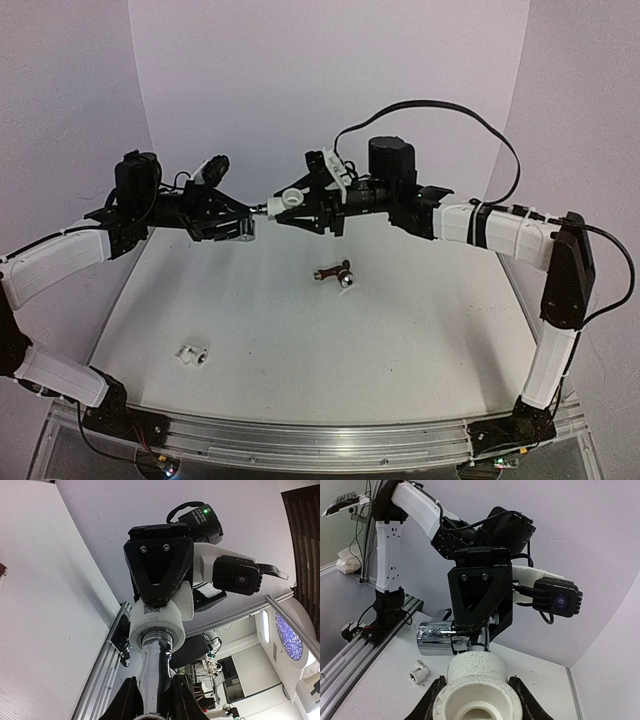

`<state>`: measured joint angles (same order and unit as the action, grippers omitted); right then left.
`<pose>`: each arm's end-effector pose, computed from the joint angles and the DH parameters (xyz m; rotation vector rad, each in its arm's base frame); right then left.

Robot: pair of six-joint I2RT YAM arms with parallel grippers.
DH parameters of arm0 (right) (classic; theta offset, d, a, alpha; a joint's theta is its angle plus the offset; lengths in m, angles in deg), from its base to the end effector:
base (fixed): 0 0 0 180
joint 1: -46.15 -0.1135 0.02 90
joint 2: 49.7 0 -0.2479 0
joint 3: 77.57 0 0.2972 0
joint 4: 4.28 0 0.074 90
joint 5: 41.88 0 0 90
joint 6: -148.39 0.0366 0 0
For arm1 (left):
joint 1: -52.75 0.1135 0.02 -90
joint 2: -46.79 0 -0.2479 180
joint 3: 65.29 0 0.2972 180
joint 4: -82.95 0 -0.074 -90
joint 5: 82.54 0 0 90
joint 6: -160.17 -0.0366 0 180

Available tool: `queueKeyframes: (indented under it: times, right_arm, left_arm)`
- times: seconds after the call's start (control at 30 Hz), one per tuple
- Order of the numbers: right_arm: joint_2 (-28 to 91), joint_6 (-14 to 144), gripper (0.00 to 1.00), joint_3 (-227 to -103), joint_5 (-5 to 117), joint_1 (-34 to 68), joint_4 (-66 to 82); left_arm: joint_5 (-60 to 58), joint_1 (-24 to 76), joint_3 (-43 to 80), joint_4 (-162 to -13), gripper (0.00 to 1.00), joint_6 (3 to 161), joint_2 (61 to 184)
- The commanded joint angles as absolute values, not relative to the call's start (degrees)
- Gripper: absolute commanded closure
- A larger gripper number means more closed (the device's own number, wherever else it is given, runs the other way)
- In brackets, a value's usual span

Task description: Install the water faucets

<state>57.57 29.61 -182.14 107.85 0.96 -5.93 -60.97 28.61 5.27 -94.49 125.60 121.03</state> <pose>0.3179 0.3649 0.3345 -1.5404 0.6730 1.0374 0.2929 -0.1686 0.3235 0.5595 1.9871 -1.9324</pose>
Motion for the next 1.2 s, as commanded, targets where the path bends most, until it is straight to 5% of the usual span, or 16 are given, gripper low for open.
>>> queueKeyframes:
  times: [0.0, 0.33, 0.5, 1.17]
  right_arm:
    - [59.4, 37.7, 1.0, -185.9, 111.4, -1.3, -11.3]
    - [61.6, 42.9, 1.0, -189.2, 112.7, -2.5, -7.7]
    - [62.0, 43.1, 1.0, -189.7, 110.7, -2.9, -4.3]
    - [64.1, 45.5, 1.0, -191.6, 112.7, -3.4, 1.1]
  left_arm:
    - [-60.5, 27.1, 9.1, -98.0, 1.0, 117.8, 120.9]
    - [-64.0, 27.1, 11.8, -96.6, 1.0, 110.4, 124.9]
    - [-58.2, 26.7, 17.9, -77.7, 1.0, 98.3, 126.5]
    - [-54.6, 26.6, 19.9, -69.5, 1.0, 90.4, 124.2]
